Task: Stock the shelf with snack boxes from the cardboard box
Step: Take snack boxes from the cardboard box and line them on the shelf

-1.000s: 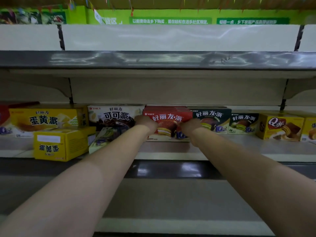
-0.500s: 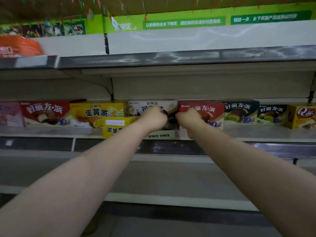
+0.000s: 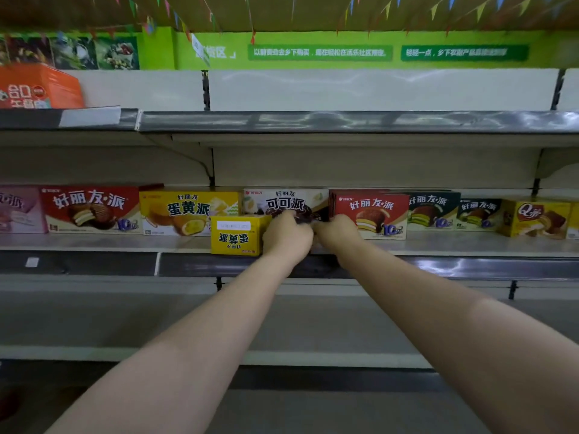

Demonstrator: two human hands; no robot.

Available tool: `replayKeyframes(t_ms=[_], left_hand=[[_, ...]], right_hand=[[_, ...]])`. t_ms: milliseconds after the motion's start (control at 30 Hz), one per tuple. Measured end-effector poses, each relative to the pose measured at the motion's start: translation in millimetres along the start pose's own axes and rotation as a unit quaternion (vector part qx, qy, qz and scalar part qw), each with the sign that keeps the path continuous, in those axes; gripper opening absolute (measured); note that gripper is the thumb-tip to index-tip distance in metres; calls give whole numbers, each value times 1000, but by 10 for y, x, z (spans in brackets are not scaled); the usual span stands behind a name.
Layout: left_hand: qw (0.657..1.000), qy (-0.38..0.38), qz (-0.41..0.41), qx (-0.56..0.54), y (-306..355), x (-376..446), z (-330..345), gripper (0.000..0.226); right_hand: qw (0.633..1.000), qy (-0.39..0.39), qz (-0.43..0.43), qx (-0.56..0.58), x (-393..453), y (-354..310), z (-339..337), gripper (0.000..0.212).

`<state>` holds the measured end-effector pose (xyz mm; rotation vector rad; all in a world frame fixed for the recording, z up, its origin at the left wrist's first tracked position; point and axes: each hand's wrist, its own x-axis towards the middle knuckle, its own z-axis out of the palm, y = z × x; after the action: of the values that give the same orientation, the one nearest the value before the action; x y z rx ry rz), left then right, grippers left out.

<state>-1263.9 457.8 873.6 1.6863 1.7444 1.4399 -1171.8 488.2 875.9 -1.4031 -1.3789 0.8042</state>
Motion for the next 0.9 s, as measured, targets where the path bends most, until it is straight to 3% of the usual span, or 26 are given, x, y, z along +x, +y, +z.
replayKeyframes(t_ms=[100, 200, 300, 367, 500, 667, 800, 900], left_hand=[[999, 17, 28, -37, 54, -112, -38, 49], [990, 60, 123, -46, -4, -395, 31, 40], [973, 93, 167, -132, -81, -744, 114, 21], [959, 83, 130, -238, -142, -889, 182, 14], [914, 5, -55, -402, -226, -1129, 303, 26], [859, -126, -166, -468, -244, -1789, 491, 36], [840, -156, -218, -472, -173, -2175, 847, 52], [835, -148, -234, -475, 4, -2324, 1175, 43]], right_hand=[[992, 47, 11, 120, -92, -65, -52, 39], [947, 9, 76, 312, -319, -87, -174, 27], [930, 19, 60, 363, -523, 100, -297, 19], [902, 33, 56, 427, -688, 271, -403, 19], [867, 22, 32, 496, -1107, 714, -634, 30], [878, -53, -36, 475, -1614, 1393, -1104, 29], [894, -76, -30, 441, -1696, 1820, -1582, 67], [893, -37, 4, 449, -1728, 2040, -1873, 69]])
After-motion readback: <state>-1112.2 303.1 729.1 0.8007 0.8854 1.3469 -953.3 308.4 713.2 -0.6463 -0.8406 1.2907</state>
